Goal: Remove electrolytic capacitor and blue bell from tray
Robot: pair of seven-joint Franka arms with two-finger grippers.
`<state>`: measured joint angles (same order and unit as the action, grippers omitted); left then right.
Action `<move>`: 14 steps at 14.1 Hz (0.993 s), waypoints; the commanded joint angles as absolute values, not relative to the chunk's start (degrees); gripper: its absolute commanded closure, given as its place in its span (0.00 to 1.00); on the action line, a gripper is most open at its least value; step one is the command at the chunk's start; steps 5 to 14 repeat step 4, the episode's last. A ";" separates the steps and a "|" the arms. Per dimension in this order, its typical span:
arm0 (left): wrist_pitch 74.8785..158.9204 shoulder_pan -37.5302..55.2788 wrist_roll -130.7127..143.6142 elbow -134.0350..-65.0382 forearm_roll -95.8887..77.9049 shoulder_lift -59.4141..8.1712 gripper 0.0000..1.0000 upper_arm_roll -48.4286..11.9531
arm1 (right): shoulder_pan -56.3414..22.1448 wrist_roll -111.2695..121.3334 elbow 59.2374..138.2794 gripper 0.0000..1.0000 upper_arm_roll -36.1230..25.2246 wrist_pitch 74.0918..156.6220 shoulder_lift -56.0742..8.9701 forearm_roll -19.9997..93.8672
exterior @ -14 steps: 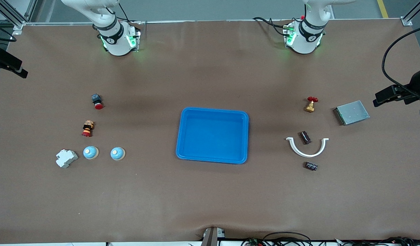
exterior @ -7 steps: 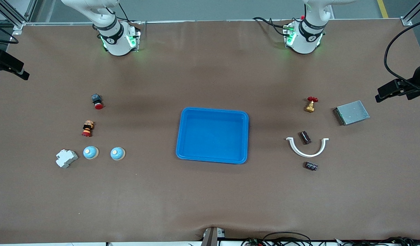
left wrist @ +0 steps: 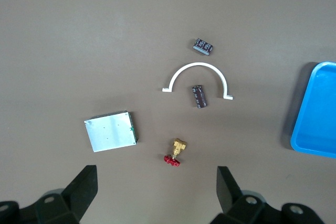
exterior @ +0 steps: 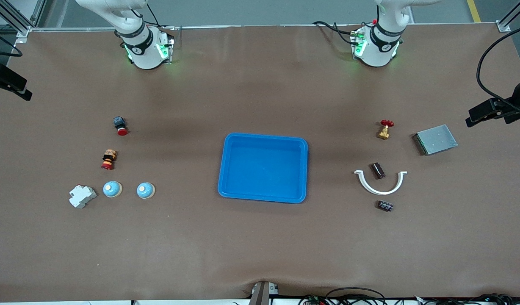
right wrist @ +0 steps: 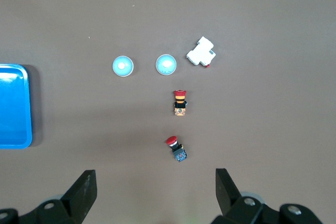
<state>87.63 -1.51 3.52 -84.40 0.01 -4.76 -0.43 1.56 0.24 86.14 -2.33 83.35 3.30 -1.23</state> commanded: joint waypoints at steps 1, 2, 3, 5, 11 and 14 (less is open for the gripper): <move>87.45 -1.93 2.29 -84.99 -0.79 -3.69 0.00 -0.09 | 1.41 -1.05 86.75 0.00 -2.11 83.14 4.04 -1.15; 87.45 -2.02 2.29 -84.99 -0.79 -3.60 0.00 -0.09 | 1.15 -1.49 86.75 0.00 -2.11 83.32 4.04 -0.71; 87.45 -2.54 2.29 -84.99 -0.62 -3.60 0.00 -0.09 | 1.23 -2.45 86.75 0.00 -2.11 83.23 3.96 0.78; 87.45 -2.64 2.29 -84.99 -0.62 -3.60 0.00 -0.09 | 1.32 -2.81 86.75 0.00 -2.20 83.15 4.04 1.92; 87.45 -2.64 2.29 -84.99 -0.62 -3.60 0.00 -0.09 | 1.32 -2.81 86.75 0.00 -2.20 83.15 4.04 1.92; 87.45 -2.64 2.29 -84.99 -0.62 -3.60 0.00 -0.09 | 1.32 -2.81 86.75 0.00 -2.20 83.15 4.04 1.92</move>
